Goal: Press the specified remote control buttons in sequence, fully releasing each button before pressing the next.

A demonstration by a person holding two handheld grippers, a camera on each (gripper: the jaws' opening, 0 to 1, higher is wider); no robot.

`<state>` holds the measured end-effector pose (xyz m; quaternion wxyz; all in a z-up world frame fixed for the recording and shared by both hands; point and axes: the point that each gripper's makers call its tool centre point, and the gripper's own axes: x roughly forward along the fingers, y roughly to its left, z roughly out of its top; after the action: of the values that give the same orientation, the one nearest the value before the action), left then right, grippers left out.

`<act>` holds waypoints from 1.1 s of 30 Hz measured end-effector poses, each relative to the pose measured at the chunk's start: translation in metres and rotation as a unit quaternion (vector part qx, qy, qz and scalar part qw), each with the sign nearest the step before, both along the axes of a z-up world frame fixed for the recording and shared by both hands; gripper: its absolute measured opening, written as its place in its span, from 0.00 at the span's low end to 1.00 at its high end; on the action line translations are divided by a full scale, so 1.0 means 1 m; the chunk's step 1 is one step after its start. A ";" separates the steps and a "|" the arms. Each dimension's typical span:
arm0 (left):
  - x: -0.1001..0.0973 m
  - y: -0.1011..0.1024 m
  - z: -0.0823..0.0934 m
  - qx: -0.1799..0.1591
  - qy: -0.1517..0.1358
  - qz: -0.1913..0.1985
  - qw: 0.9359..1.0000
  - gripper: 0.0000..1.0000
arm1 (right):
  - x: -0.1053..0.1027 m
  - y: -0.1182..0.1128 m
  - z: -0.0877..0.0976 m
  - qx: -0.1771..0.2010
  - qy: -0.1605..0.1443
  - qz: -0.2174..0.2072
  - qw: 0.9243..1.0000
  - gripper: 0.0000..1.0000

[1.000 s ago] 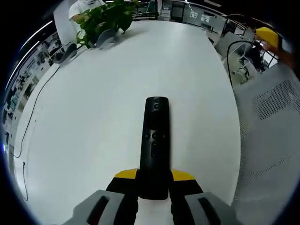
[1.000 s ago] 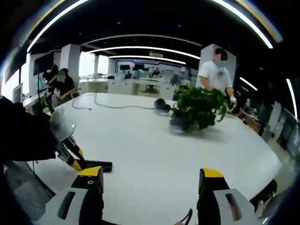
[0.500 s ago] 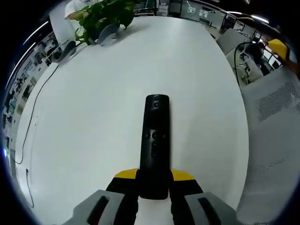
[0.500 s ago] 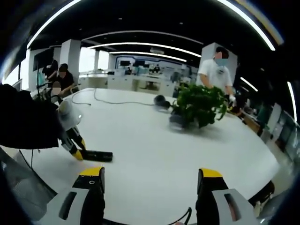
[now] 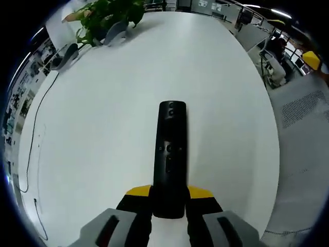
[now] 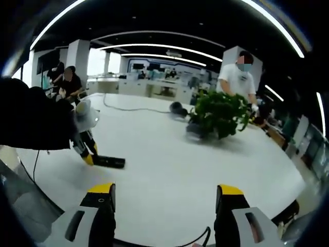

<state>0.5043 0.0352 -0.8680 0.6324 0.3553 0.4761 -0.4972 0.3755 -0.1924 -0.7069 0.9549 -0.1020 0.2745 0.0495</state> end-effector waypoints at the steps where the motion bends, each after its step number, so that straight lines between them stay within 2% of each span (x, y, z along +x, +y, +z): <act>1: 0.003 0.000 0.000 0.002 0.001 0.001 1.000 0.24 | 0.000 0.000 0.000 -0.001 0.001 0.000 1.000 0.78; 12: 0.027 0.002 -0.001 0.029 0.007 -0.019 0.999 0.24 | 0.000 0.002 0.000 0.003 0.001 0.004 1.000 0.78; 22: 0.046 0.006 0.000 0.050 0.009 -0.050 0.997 0.24 | -0.001 0.002 -0.003 -0.002 0.009 0.007 1.000 0.77; 23: 0.049 0.006 -0.001 0.053 0.007 -0.062 0.997 0.24 | -0.001 0.002 -0.003 -0.002 0.009 0.007 1.000 0.78; 33: 0.071 0.009 -0.001 0.055 0.008 -0.072 0.996 0.24 | -0.001 0.004 -0.006 -0.010 0.018 0.014 1.000 0.76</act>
<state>0.5756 0.0441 -0.8691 0.5703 0.4193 0.4809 -0.5174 0.3740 -0.1880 -0.7131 0.9480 -0.1146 0.2904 0.0621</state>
